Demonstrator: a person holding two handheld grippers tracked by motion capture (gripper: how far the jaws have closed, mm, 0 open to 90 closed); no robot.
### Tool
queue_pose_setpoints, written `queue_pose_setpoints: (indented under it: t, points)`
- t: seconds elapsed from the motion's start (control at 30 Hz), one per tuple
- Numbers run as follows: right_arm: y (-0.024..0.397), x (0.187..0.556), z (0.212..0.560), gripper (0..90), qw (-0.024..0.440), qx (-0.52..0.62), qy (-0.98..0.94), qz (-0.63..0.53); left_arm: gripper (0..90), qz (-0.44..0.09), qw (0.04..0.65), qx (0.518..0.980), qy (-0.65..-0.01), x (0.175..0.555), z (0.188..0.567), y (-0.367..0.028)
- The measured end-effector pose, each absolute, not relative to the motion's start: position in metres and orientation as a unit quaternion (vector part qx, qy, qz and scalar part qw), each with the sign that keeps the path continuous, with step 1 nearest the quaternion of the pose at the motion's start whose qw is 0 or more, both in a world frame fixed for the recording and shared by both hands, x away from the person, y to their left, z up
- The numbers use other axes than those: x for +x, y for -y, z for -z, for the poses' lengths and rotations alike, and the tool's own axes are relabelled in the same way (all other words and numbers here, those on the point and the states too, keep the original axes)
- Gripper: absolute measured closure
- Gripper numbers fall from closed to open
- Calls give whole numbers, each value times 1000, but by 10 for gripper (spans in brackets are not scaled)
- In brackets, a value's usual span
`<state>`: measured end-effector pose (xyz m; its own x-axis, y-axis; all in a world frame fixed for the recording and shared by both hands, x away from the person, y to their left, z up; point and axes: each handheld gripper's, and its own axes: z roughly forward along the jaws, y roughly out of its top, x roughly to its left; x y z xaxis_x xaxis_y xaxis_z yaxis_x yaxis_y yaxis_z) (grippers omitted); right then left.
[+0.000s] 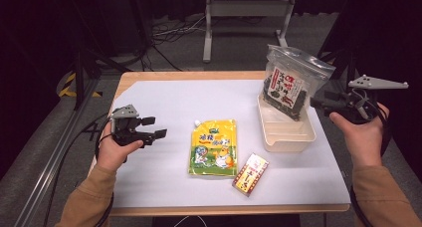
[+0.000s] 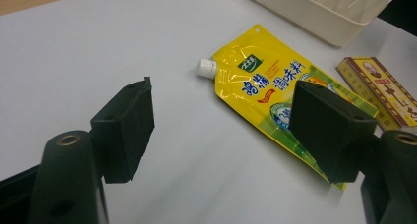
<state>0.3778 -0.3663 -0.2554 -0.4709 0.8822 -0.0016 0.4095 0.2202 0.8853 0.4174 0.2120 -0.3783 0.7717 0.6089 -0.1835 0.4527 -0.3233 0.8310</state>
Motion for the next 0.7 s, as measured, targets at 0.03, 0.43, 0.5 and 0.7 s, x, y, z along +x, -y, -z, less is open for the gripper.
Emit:
queue_pose_setpoints:
  t: [0.03,0.43,0.5,0.7]
  points:
    - [364,375,255,383,264,436,-734,-449,255,-77,480,809,-329,417,378,-210]
    - [323,362,258,386,216,383,-762,-476,245,-69,470,820,-319,411,370,-195]
    - [318,363,260,384,206,381,-765,-476,245,-67,469,823,-313,410,369,-192]
    - [296,370,273,365,173,371,-785,-464,244,-54,464,828,-310,409,372,-186]
